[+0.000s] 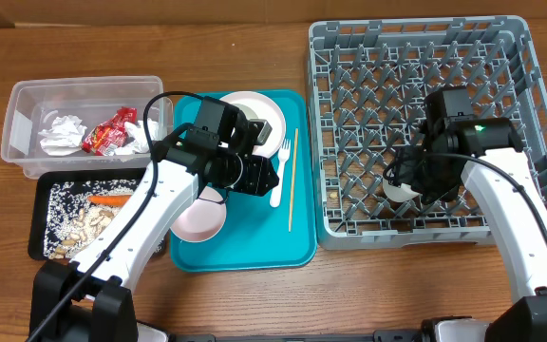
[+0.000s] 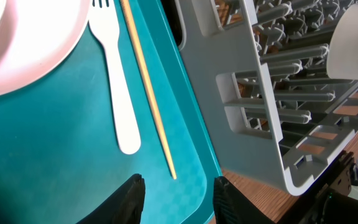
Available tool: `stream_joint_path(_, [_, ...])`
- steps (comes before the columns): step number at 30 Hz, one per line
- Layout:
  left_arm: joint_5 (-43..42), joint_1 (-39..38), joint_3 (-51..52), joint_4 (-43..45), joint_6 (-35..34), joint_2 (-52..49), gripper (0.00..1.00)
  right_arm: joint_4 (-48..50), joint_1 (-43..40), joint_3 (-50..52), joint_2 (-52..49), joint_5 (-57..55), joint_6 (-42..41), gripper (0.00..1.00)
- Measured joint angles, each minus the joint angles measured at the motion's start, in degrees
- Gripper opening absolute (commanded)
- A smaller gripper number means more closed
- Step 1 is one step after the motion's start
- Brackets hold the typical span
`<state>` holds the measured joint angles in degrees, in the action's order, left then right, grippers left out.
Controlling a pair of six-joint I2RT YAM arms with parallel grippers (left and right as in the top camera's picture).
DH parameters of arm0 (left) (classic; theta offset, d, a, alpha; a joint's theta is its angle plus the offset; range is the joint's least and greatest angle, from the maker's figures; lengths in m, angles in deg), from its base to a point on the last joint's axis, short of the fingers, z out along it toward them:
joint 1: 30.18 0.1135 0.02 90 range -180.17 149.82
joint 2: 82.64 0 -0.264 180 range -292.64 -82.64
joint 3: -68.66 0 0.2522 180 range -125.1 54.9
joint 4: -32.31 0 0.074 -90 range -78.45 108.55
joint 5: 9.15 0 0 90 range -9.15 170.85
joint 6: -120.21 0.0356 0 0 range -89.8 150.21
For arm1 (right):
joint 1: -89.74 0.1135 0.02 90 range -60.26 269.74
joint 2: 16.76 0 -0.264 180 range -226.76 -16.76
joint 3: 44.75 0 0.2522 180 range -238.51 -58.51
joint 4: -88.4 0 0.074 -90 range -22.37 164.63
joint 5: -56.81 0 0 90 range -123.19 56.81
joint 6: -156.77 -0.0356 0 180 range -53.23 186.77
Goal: Sort waste into correct bins and load items into the dishwasher
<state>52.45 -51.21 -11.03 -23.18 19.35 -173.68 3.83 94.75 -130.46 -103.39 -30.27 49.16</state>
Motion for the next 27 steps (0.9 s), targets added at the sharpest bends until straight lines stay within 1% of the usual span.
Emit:
stream_joint_path(10, [0.0, 0.0, 0.0, 0.0, 0.0, 0.0, 0.4, 1.9, 0.0, 1.9, 0.0, 0.0, -0.1, 0.04])
stream_joint_path(12, [0.0, 0.0, 0.0, 0.0, 0.0, 0.0, 0.41, 2.2, 0.0, 2.0, 0.0, 0.0, -0.2, 0.13])
stream_joint_path(13, [0.0, 0.0, 0.0, 0.0, 0.0, 0.0, 0.41, 2.2, 0.0, 2.0, 0.0, 0.0, -0.2, 0.2])
stream_joint_path(14, [0.0, 0.0, 0.0, 0.0, 0.0, 0.0, 0.42, 2.2, 0.0, 2.0, 0.0, 0.0, -0.2, 0.24])
stream_joint_path(16, [0.2, 0.0, 0.0, 0.0, 0.0, 0.0, 0.42, 2.2, 0.0, 2.0, 0.0, 0.0, -0.2, 0.36])
stream_joint_path(18, [0.5, 0.0, 0.0, 0.0, 0.0, 0.0, 0.42, 2.2, 0.0, 2.0, 0.0, 0.0, -0.2, 0.43])
stream_joint_path(20, [0.8, 0.0, 0.0, 0.0, 0.0, 0.0, 0.43, 2.2, 0.0, 2.0, 0.0, 0.0, -0.2, 0.53])
stream_joint_path(22, [0.9, 0.0, 0.0, 0.0, 0.0, 0.0, 0.43, 2.2, 0.0, 2.0, 0.0, 0.0, -0.2, 0.6])
stream_joint_path(23, [0.9, 0.0, 0.0, 0.0, 0.0, 0.0, 0.43, 2.2, 0.0, 2.0, 0.0, 0.0, -0.2, 0.61])
stream_joint_path(25, [0.9, 0.0, 0.0, 0.0, 0.0, 0.0, 0.43, 2.2, 0.0, 2.0, 0.0, 0.0, -0.2, 0.69])
stream_joint_path(27, [1.0, 0.0, 0.0, 0.0, 0.0, 0.0, 0.43, 2.1, 0.0, 2.0, 0.0, 0.0, -0.2, 0.73])
